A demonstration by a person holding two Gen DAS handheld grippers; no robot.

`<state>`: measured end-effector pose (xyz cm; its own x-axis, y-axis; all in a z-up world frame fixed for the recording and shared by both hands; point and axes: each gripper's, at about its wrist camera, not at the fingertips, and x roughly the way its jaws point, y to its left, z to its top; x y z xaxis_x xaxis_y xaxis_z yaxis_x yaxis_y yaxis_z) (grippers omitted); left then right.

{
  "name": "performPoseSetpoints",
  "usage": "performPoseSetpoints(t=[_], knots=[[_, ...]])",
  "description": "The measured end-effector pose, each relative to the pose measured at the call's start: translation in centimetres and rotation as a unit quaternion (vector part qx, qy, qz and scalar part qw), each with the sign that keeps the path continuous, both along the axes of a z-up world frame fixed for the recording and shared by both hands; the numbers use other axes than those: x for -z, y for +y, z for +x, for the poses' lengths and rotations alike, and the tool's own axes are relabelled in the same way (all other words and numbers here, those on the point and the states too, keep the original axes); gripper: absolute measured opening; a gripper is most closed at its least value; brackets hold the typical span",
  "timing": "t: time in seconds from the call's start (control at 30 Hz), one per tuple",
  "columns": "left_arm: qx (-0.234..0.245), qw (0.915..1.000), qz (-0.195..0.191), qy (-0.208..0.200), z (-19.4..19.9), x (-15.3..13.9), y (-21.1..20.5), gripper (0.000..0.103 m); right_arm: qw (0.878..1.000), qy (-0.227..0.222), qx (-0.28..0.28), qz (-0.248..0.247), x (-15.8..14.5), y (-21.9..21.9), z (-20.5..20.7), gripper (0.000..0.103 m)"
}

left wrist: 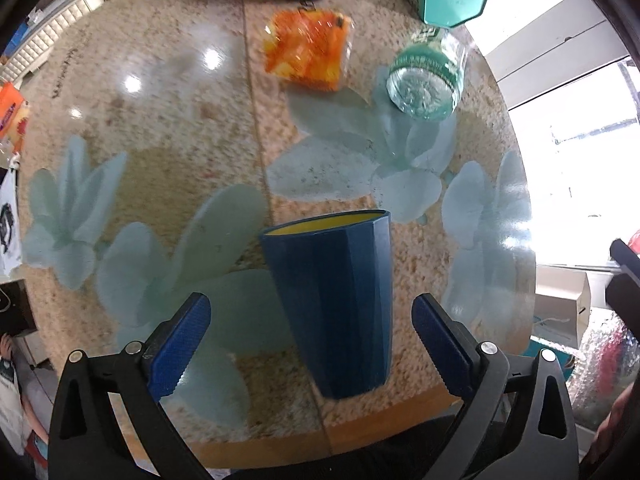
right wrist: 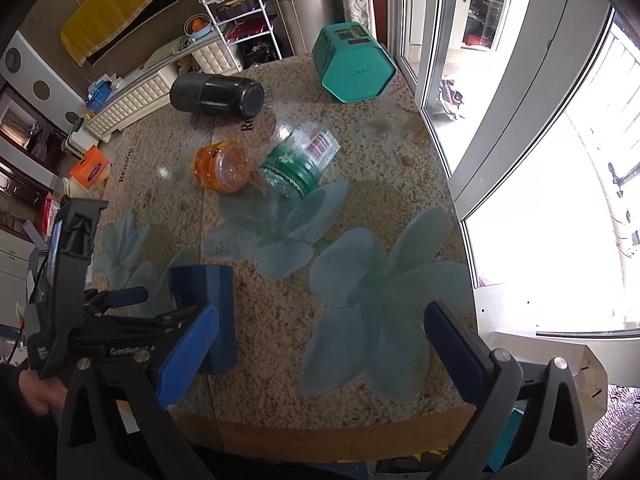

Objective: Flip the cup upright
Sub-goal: 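Grasp the blue cup with the right tool while the left tool releases it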

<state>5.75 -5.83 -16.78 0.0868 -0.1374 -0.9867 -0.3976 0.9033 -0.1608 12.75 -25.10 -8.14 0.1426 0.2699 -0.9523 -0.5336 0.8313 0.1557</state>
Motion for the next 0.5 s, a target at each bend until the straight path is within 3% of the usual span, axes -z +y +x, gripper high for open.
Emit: performPoseSetpoints(t=[0.3, 0.5], knots=[[0.013, 0.9995, 0.007, -0.029, -3.1, -3.5, 4.3, 0.102, 1.000, 0.000, -0.007, -0.001, 0.1, 4.0, -1.2, 0.103], [0.009, 0.9993, -0.011, -0.034, -5.8, -2.4, 7.3, 0.103, 1.000, 0.016, -0.013, -0.014, 1.4, 7.8, -2.7, 0.103]])
